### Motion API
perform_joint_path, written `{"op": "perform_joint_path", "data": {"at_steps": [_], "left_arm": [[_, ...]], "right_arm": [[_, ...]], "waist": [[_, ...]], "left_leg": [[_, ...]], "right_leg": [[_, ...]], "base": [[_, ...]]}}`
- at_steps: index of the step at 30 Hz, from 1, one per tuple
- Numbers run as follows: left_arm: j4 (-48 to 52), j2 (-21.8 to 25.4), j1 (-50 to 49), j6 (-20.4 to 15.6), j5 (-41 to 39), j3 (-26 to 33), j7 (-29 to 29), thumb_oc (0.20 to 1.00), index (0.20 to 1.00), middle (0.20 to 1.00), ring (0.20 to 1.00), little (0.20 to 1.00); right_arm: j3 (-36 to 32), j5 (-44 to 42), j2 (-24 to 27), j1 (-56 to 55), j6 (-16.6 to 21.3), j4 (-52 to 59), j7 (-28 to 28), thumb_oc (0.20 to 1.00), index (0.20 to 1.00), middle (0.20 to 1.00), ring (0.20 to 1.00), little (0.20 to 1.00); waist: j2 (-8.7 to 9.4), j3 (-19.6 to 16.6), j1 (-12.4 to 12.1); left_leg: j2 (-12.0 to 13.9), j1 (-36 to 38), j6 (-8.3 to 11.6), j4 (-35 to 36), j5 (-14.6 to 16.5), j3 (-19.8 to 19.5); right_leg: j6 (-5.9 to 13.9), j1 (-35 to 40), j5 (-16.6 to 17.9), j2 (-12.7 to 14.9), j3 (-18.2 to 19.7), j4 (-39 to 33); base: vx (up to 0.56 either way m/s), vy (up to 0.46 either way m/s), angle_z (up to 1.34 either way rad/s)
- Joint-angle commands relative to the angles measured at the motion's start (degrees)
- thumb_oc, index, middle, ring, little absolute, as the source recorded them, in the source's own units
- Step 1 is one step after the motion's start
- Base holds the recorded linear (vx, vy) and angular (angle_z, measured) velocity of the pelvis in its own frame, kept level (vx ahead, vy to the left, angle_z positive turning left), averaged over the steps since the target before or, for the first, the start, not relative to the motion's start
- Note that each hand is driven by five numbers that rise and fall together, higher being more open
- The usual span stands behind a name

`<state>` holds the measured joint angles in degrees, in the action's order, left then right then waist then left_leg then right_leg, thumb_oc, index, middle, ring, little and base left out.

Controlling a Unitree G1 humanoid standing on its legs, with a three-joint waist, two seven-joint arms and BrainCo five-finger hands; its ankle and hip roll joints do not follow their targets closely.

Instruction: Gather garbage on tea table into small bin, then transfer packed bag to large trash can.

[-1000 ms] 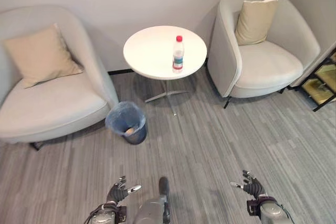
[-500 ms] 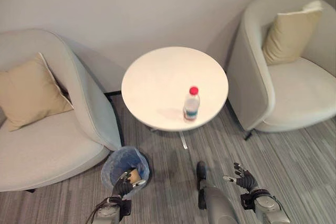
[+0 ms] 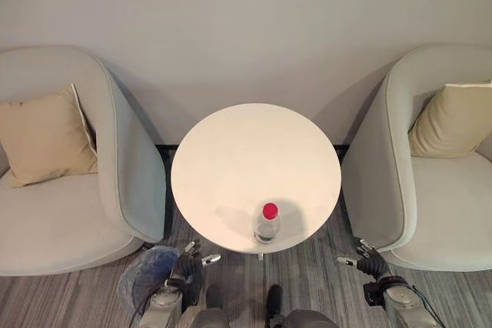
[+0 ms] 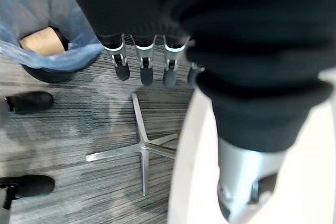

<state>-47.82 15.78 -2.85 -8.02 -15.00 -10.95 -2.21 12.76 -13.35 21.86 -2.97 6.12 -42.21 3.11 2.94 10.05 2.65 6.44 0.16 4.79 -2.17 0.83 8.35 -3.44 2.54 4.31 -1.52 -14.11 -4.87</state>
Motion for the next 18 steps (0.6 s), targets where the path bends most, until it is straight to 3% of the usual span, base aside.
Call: {"op": "perform_joint_path", "data": {"at_steps": [1, 9, 18], "left_arm": [[0.24, 3.12, 0.81, -1.18, 0.62, 2.09, 0.39, 1.000, 1.000, 1.000, 1.000, 1.000], [2.14, 3.93, -1.41, -1.68, 1.01, 4.46, 0.57, 1.000, 1.000, 1.000, 1.000, 1.000], [2.75, 3.45, -2.15, -2.07, 1.62, 4.72, 1.41, 1.000, 1.000, 1.000, 1.000, 1.000]], "right_arm": [[-0.84, 2.34, 0.50, 0.70, 1.36, 3.88, -0.50, 1.000, 1.000, 1.000, 1.000, 1.000], [-1.68, 3.85, 2.74, -1.49, 3.02, 20.48, -2.56, 1.000, 1.000, 1.000, 1.000, 1.000], [2.01, 14.42, 10.10, -0.95, 3.59, 34.38, -6.18, 1.000, 1.000, 1.000, 1.000, 1.000]], "waist": [[0.27, -1.04, -0.67], [0.24, -1.90, -0.52], [0.04, -2.54, -0.46]], "left_leg": [[-2.57, 2.87, -1.51, -2.46, 6.27, 0.48], [-3.68, 5.21, -2.82, -1.48, 7.50, 1.30], [-3.60, 6.65, -2.77, -0.19, 7.44, 1.52]], "right_leg": [[7.74, -1.98, -9.46, 6.53, 2.74, 7.84], [8.59, -1.89, -9.15, 7.04, 5.26, 8.70], [8.98, -0.68, -8.96, 6.86, 5.62, 7.15]], "base": [[0.03, 0.101, 0.03], [0.02, 0.078, -0.08], [0.00, -0.004, -0.06]]}}
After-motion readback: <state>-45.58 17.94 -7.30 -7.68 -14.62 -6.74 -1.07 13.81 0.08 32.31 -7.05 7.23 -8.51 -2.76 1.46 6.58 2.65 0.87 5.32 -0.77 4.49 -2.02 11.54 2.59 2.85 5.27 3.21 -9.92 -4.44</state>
